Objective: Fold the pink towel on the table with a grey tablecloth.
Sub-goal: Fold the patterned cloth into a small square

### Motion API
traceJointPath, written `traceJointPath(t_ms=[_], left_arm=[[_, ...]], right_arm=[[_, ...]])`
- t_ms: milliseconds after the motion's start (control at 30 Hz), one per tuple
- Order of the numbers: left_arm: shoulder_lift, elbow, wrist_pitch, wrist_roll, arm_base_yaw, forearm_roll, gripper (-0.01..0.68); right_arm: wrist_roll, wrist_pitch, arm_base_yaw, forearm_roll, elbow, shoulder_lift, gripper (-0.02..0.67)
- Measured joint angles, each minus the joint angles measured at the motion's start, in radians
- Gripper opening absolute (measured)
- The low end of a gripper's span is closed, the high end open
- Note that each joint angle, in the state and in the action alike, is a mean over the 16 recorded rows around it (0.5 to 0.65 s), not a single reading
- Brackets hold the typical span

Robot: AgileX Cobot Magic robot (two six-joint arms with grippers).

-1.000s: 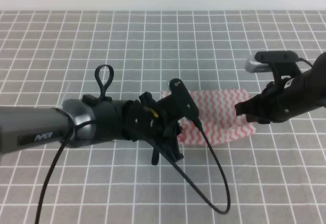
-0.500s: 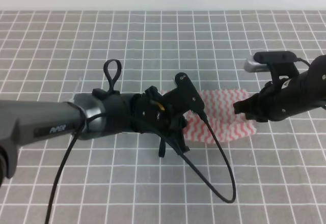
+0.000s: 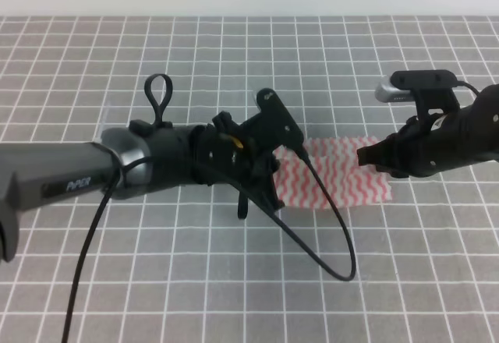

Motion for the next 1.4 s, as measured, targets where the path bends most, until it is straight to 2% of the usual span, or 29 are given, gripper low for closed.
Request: traceJointPath(t_ms=[1400], left_arm=[[0.052,-0.06,0.015,0.004,0.026,0.026,-0.003]], right_arm=[[-0.003,-0.144,0.0,0.0,0.0,0.058,-0.017]])
